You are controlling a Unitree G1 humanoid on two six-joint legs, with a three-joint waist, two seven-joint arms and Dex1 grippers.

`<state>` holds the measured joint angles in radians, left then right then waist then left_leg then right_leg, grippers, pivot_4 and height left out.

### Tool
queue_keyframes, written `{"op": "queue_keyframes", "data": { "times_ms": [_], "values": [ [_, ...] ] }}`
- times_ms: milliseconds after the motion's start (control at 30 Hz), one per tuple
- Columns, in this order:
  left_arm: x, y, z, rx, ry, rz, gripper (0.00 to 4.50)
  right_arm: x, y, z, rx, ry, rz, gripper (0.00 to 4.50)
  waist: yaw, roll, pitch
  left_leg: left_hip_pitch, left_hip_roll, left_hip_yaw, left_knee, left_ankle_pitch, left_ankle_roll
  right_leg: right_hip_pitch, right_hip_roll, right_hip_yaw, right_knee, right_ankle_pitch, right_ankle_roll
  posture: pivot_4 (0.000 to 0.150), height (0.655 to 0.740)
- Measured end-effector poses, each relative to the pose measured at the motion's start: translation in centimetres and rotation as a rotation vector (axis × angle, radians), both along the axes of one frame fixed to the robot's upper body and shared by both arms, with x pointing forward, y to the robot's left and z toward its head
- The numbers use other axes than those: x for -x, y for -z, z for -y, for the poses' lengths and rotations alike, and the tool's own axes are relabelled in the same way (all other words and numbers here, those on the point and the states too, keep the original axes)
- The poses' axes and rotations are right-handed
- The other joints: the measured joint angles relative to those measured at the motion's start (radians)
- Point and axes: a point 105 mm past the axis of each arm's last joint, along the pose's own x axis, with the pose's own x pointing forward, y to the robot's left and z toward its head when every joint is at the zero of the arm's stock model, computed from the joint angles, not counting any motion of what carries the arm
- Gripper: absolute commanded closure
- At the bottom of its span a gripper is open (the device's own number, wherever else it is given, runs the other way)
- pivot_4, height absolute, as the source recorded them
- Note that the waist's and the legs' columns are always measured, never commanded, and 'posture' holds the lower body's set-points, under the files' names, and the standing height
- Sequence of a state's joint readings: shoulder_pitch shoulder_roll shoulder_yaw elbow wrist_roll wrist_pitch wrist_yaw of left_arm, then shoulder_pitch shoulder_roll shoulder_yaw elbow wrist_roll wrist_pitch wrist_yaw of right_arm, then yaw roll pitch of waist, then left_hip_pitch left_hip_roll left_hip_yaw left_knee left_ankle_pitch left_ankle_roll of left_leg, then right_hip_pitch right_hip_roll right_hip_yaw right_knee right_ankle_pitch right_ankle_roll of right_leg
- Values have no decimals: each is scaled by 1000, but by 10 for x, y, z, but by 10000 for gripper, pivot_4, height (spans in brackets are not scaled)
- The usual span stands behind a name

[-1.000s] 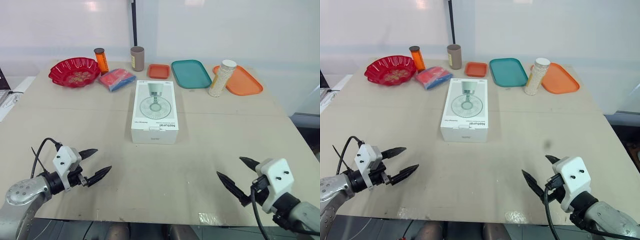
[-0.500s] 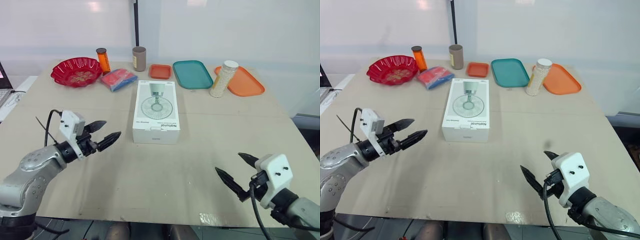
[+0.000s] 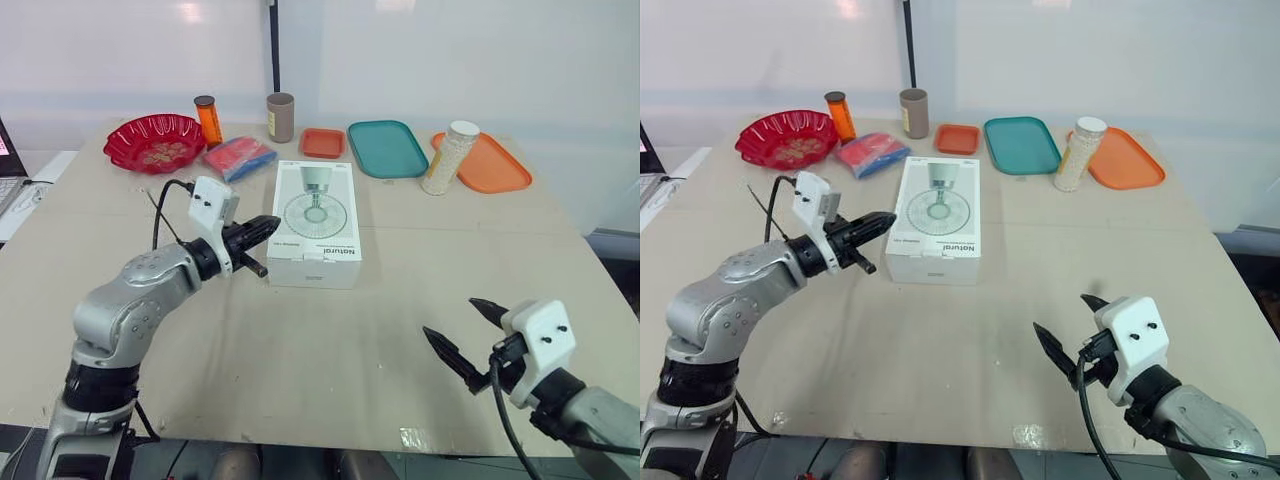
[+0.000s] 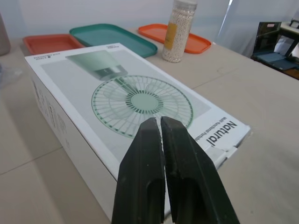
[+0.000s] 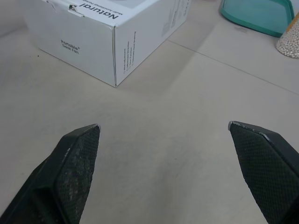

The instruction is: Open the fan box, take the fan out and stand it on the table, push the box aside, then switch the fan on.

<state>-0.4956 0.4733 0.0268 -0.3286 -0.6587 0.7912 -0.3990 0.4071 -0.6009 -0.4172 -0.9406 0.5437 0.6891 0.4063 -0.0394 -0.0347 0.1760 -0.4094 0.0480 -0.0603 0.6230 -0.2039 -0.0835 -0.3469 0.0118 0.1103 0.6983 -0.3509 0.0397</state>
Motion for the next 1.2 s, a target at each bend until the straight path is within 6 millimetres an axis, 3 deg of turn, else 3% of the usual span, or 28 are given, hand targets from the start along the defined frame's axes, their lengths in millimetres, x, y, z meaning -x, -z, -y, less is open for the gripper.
{"op": "queue_keyframes", "data": {
  "times_ms": [267, 367, 667, 800, 1000, 1200],
  "values": [
    [-24, 4, 18, -72, 18, -17, 43406, -2, 2, -7, -16, -9, -2, 0, 2, 0, 0, 0, 0, 0, 1, 0, 0, 0, 0, 0, 0, 0, 0, 1500, 7400],
    [-32, 13, 21, -134, 40, -35, 43406, -3, 4, -9, -14, -7, -5, 0, 3, 0, 0, -1, 0, 0, 0, 0, 0, 0, 0, 0, 0, 0, 0, 1500, 7400],
    [-35, 29, 25, -231, 59, -63, 43406, -10, 0, -17, -14, -28, 11, 0, 4, 0, 0, 0, 0, 0, 1, 0, 0, 0, 0, 0, 0, 0, 0, 1500, 7400],
    [-36, 30, 25, -244, 67, -60, 43406, -23, -18, -30, 0, -84, 71, 0, 2, 1, 0, 0, 0, -1, 0, 0, 0, 0, 0, 0, 0, 0, 0, 1500, 7400],
    [-40, 29, 25, -259, 70, -57, 43406, -33, -27, -46, 25, -154, 77, 0, 3, 1, 0, 0, -1, -1, 1, 0, 0, 0, 0, 0, 0, 0, 0, 1500, 7400],
    [-40, 30, 30, -272, 93, -40, 43406, -65, -51, -69, 64, -215, 120, 0, -3, 1, 0, 0, -1, -1, 0, 1, 1, 0, 0, 0, 0, 1, 0, 1500, 7400]
  ]
}}
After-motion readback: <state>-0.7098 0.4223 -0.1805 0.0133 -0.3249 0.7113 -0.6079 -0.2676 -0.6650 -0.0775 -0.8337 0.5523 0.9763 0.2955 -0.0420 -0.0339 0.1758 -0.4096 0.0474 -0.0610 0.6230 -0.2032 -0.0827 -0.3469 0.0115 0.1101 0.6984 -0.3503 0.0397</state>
